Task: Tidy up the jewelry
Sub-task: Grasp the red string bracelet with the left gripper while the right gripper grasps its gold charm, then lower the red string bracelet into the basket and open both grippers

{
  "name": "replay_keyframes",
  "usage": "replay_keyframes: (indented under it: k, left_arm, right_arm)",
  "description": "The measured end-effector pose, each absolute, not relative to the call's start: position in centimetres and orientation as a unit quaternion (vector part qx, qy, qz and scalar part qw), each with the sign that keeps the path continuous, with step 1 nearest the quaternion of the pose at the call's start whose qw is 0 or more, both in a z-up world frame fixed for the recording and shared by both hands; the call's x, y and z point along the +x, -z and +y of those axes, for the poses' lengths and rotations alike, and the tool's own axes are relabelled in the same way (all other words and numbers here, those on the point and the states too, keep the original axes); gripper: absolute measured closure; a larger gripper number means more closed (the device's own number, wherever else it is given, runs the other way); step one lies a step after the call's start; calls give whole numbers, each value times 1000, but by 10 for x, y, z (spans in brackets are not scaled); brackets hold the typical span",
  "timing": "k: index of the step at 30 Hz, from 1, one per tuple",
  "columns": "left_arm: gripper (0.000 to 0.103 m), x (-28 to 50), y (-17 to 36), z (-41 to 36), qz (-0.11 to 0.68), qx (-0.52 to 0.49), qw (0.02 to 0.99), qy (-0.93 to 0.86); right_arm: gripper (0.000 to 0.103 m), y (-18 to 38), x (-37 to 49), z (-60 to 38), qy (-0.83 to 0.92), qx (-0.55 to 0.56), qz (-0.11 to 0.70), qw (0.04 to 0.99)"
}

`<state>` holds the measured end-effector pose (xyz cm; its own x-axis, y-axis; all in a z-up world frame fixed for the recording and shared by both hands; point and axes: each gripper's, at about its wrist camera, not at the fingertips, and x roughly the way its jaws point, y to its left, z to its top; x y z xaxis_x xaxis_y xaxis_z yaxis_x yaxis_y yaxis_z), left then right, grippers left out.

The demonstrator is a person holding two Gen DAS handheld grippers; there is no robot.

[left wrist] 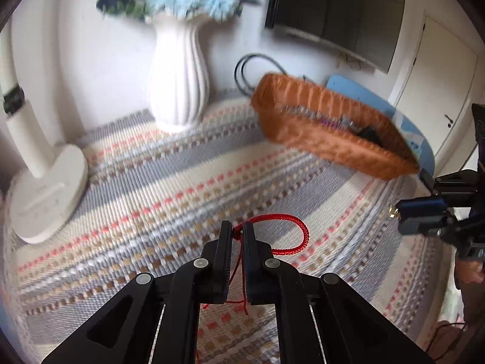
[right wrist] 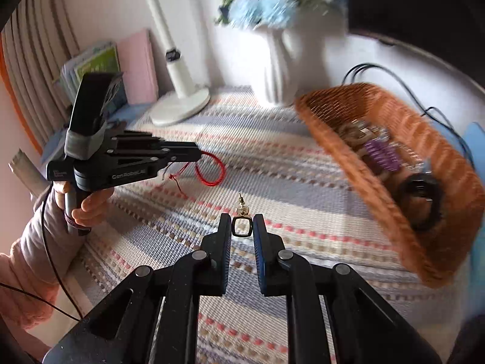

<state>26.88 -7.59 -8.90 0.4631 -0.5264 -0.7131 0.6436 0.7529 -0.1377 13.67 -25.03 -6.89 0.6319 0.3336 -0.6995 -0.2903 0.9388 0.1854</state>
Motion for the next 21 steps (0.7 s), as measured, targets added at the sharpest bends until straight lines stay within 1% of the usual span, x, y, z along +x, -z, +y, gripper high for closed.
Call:
replay_keyframes:
  k: [8,12,16,21]
  left_arm:
    - [96,249,22,-117,333,83,864,367]
    - [96,250,-6,-162,316,83,859,395]
    - [96,254,-12,-211,321,87,849,411]
    - [96,262,6,-269,351,99,817,448]
  right_arm:
    - [86,12,111,-334,-85,59,326,940]
    - [86,0,112,-389,-47,103,323,940]
    - [86,6,120,-423,-20,126,333,934]
    - [86,31,143,-445,-18,152,369,917]
